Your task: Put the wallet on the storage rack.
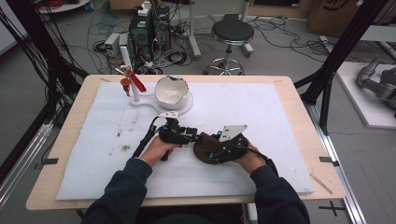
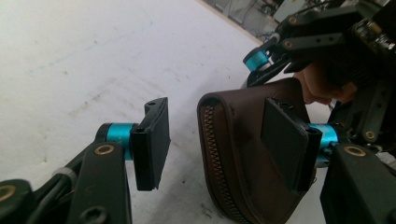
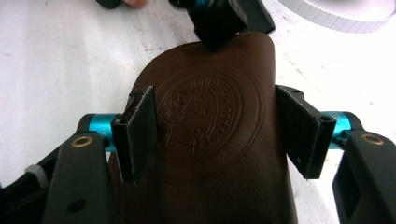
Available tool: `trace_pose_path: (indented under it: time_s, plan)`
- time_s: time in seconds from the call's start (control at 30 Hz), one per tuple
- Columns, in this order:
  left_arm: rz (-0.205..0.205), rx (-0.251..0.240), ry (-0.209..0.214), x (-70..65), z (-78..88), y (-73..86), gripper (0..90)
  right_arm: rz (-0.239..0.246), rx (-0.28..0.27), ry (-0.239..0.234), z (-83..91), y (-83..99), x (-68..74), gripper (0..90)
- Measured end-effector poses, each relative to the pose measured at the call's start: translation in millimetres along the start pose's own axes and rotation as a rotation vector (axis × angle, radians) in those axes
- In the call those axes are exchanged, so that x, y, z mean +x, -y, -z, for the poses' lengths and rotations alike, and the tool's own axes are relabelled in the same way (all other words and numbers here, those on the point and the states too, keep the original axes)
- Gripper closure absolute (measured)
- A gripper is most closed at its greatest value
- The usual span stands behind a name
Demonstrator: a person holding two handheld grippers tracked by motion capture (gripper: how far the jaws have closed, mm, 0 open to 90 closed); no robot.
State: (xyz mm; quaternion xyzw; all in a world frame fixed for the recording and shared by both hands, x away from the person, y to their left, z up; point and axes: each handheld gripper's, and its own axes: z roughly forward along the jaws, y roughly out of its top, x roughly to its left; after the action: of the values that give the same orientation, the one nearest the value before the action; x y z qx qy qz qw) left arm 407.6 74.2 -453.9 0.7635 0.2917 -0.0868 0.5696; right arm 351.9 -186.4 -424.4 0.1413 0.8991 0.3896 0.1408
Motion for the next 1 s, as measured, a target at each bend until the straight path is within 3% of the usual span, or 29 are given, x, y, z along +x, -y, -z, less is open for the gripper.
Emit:
trace_pose_path:
  time_s: [0.07,0.13,0.23,0.3,0.33,0.4,0.47,0.53,0.6,0.7,0.8,0.9,1.0]
  plan:
    - [-0.017,0.009,0.025,-1.2,-0.8,0.5,47.7,0.001,0.001,-0.002,-0.6,-0.4,-0.6,33.5]
    - [-0.032,0.013,0.037,-2.7,-0.9,0.4,59.8,-0.003,0.003,-0.005,-1.0,-0.3,-0.9,33.4]
    - [-0.026,0.017,0.039,-2.9,-0.8,0.6,60.7,-0.004,0.002,-0.006,-1.0,0.0,-1.1,33.4]
    - [-0.024,0.018,0.039,-3.5,-1.1,0.7,66.4,-0.006,0.004,-0.005,-1.2,-0.1,-1.0,32.9]
    - [-0.042,0.025,0.034,-4.1,-0.6,0.3,66.4,-0.006,0.004,-0.005,-1.2,-0.1,-1.0,32.9]
    - [-0.057,0.025,0.021,-5.5,0.3,-0.4,73.5,-0.053,0.012,-0.014,-2.5,1.4,-4.0,31.8]
    - [-0.065,0.027,0.015,-6.0,0.7,-0.6,73.9,-0.054,0.010,-0.012,-2.7,1.4,-4.7,31.5]
    - [-0.074,0.024,0.013,-6.3,0.4,-0.7,75.0,-0.083,0.014,-0.007,-3.8,2.2,-5.7,24.8]
    - [-0.083,0.021,0.012,-7.5,0.7,-0.8,76.7,-0.157,0.025,-0.011,-5.9,4.3,-9.0,18.3]
    - [-0.099,0.019,0.009,-9.6,1.8,-1.7,77.5,-0.204,0.031,-0.042,-7.0,6.6,-13.4,18.4]
    - [-0.105,0.019,0.008,-10.5,2.1,-1.7,77.5,-0.275,0.043,-0.091,-8.8,8.7,-17.7,20.0]
    - [-0.112,0.017,0.008,-11.0,2.7,-1.7,77.6,-0.327,0.048,-0.175,-8.2,10.6,-21.7,34.9]
    - [-0.114,0.017,0.007,-11.7,3.3,-2.0,77.7,-0.333,0.052,-0.176,-7.5,10.1,-21.6,36.3]
